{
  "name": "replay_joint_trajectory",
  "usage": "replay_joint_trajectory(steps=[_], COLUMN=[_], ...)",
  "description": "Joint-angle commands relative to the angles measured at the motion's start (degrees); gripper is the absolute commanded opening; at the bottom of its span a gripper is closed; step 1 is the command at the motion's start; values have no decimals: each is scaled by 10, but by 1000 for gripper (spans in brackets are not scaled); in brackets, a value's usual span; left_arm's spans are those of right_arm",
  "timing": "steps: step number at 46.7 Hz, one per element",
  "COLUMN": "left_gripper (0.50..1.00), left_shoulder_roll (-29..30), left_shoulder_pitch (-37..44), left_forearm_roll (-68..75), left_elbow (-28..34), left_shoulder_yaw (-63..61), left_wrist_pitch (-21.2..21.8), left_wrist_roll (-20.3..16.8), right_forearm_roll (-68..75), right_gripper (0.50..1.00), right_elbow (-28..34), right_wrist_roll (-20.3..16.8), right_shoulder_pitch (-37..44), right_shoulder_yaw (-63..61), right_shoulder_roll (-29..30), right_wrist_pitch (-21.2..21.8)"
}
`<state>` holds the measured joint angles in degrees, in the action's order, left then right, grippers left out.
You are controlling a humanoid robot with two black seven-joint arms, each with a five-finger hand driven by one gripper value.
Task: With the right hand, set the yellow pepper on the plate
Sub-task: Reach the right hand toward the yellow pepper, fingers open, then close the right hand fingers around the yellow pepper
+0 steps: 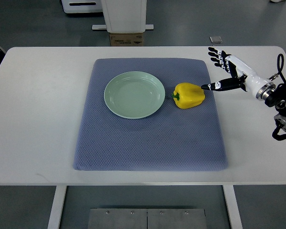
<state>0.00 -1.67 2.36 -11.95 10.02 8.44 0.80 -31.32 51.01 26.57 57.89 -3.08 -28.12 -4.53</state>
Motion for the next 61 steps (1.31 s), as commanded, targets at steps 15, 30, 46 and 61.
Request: replay_joint_trajectory(steps=[15,30,46,61], left_gripper=[1000,1000,1000,1000], left_shoulder_roll=[0,0,0,0], left_shoulder_pitch=[0,0,0,0], left_forearm_roll=[0,0,0,0], left_elbow=[-1,0,0,0], left_shoulder_yaw=[0,0,0,0], left_wrist_pitch=[0,0,0,0], left_wrist_roll=[0,0,0,0], right_forearm_roll=[-11,-33,-45,-46], right_gripper=[989,989,987,983], right_elbow=[1,0,-7,-47], right_wrist_roll=[31,31,31,28], right_shoulder_pitch=[106,123,143,147], right_shoulder_yaw=[185,235,293,333], right_shoulder_roll=[9,29,62,102], right_wrist_pitch=[-57,-57,-67,-79])
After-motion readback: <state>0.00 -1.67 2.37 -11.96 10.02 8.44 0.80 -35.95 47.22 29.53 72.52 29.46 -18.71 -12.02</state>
